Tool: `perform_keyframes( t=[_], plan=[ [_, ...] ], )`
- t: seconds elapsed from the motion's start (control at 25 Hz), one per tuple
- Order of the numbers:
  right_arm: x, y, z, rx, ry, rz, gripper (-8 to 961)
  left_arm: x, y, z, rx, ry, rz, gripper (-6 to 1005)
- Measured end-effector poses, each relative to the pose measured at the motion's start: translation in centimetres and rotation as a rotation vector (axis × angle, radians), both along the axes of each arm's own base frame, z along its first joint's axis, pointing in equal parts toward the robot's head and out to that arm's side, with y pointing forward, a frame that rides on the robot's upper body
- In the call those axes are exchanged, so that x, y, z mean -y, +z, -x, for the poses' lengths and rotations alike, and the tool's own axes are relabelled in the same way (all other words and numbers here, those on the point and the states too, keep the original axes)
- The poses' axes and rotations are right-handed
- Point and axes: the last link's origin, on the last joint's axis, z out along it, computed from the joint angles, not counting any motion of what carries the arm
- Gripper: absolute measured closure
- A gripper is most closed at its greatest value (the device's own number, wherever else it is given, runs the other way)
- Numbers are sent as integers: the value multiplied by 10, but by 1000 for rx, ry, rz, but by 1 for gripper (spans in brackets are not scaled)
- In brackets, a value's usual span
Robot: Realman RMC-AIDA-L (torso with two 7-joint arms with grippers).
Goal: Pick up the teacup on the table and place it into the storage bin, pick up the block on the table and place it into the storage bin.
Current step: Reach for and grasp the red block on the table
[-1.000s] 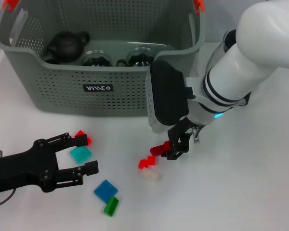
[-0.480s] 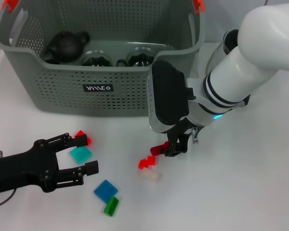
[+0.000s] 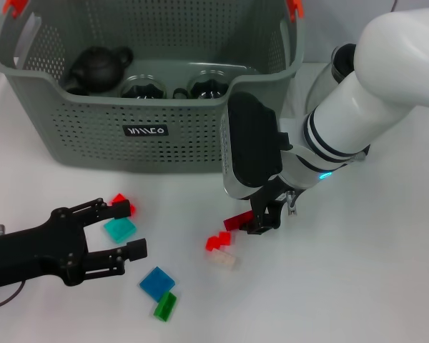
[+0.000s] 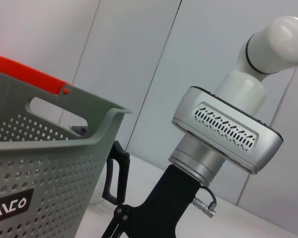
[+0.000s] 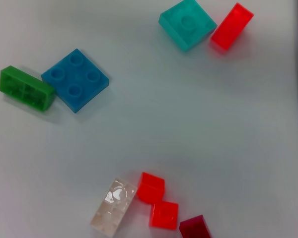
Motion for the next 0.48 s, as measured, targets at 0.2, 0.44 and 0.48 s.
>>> perform_keyframes(
  t=[0.2,0.44,0.48],
  plan=[
    [1,0,1,-1,0,4,397,0,0,0,0,1,0,145],
    [2,2,5,-16,-13,19,396,0,0,0,1,1,1,144],
    [2,2,6,-17,-12,19,396,0,0,0,1,0,1,144]
  ],
)
